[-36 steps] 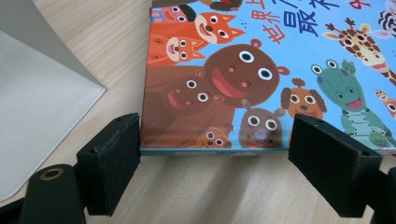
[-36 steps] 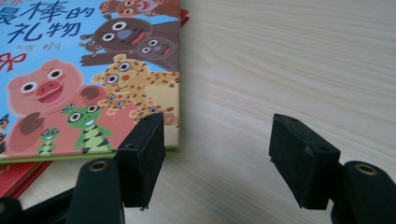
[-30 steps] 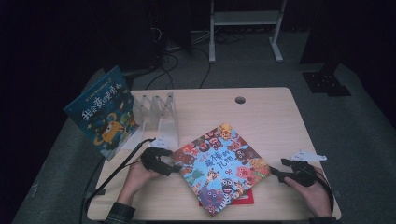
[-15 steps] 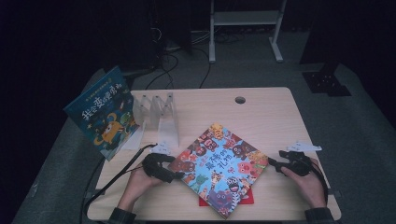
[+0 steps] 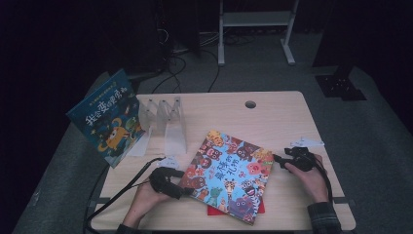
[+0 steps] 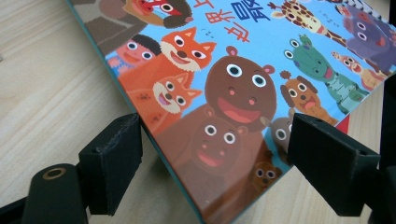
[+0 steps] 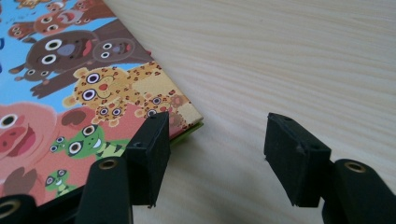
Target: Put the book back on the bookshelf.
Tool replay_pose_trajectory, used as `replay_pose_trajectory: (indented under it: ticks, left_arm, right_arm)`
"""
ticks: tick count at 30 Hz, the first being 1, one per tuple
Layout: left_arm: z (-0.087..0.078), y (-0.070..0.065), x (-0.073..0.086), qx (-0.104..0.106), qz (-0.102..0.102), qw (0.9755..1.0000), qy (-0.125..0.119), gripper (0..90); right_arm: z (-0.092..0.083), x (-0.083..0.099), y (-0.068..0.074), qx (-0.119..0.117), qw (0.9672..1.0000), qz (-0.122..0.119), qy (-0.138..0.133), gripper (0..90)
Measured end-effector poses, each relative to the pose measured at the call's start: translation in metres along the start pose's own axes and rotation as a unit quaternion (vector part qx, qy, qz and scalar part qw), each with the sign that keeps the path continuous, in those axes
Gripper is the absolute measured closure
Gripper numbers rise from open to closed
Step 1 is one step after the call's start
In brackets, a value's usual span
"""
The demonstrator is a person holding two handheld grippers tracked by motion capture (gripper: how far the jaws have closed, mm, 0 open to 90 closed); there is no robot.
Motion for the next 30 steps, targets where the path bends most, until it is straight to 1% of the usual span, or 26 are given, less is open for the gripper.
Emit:
replay_pose_trajectory:
  ticks: [1, 2, 4, 6, 8, 11, 13, 15, 16, 18, 20, 24, 28, 30]
  left_arm:
    - [0.0, 0.0, 0.0, 0.0, -0.001, 1.0, -0.001, 17.2]
    - [0.0, 0.0, 0.0, -0.001, -0.002, 1.0, -0.002, 17.2]
    - [-0.001, 0.0, 0.001, -0.004, -0.001, 1.0, -0.005, 17.1]
    - [-0.001, 0.002, 0.0, -0.011, -0.003, 0.9999, -0.013, 17.0]
    - [-0.002, 0.005, 0.0, -0.022, -0.006, 0.9996, -0.018, 15.5]
    - [-0.004, 0.009, 0.002, -0.037, -0.013, 0.999, -0.021, 10.9]
    - [-0.005, 0.011, 0.003, -0.041, -0.019, 0.9987, -0.025, 8.9]
    - [-0.006, 0.014, 0.003, -0.046, -0.026, 0.9981, -0.03, 6.8]
    - [-0.006, 0.015, 0.004, -0.046, -0.03, 0.998, -0.031, 5.9]
    - [-0.006, 0.016, 0.004, -0.048, -0.033, 0.9977, -0.034, 5.7]
    - [-0.006, 0.016, 0.003, -0.05, -0.031, 0.9978, -0.029, 4.2]
    - [-0.005, 0.016, 0.002, -0.045, -0.037, 0.9976, -0.037, 4.2]
    - [-0.002, 0.019, 0.003, -0.042, -0.045, 0.9974, -0.038, 4.1]
    - [-0.001, 0.019, 0.003, -0.041, -0.046, 0.9973, -0.04, 4.1]
  right_arm:
    - [0.001, 0.0, -0.001, -0.001, 1.0, 0.002, 0.0, 38.2]
    - [0.002, -0.002, -0.002, -0.002, 0.9999, 0.006, 0.008, 36.5]
    - [-0.001, -0.005, 0.001, -0.019, 0.9997, 0.012, -0.008, 36.0]
    - [-0.001, -0.01, 0.008, -0.031, 0.9993, 0.008, -0.019, 34.1]
    - [0.003, -0.011, 0.013, -0.043, 0.999, 0.006, -0.015, 31.4]
    - [0.015, -0.01, 0.016, -0.058, 0.9982, 0.012, -0.003, 27.5]
    - [0.019, -0.01, 0.017, -0.068, 0.9974, 0.021, -0.008, 27.7]
    - [0.021, -0.01, 0.019, -0.071, 0.9972, 0.024, -0.006, 26.4]
    - [0.021, -0.01, 0.019, -0.07, 0.9972, 0.026, -0.006, 26.0]
    - [0.021, -0.01, 0.02, -0.069, 0.9973, 0.024, -0.006, 25.9]
    - [0.021, -0.01, 0.019, -0.069, 0.9973, 0.023, -0.006, 26.0]
    - [0.022, -0.01, 0.021, -0.072, 0.9972, 0.019, -0.006, 26.0]
    - [0.025, -0.012, 0.025, -0.077, 0.9969, 0.013, -0.005, 26.0]
    - [0.027, -0.012, 0.028, -0.081, 0.9967, 0.008, -0.003, 26.0]
Point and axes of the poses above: each handheld gripper's, and its own axes: z roughly forward along the jaws, x roughly out of its underside, y roughly to its left, the point moved 3 cm from there along z, roughly forward along the jaws, and after that the axes turned 13 degrees about -x, right-handed, at the moved point
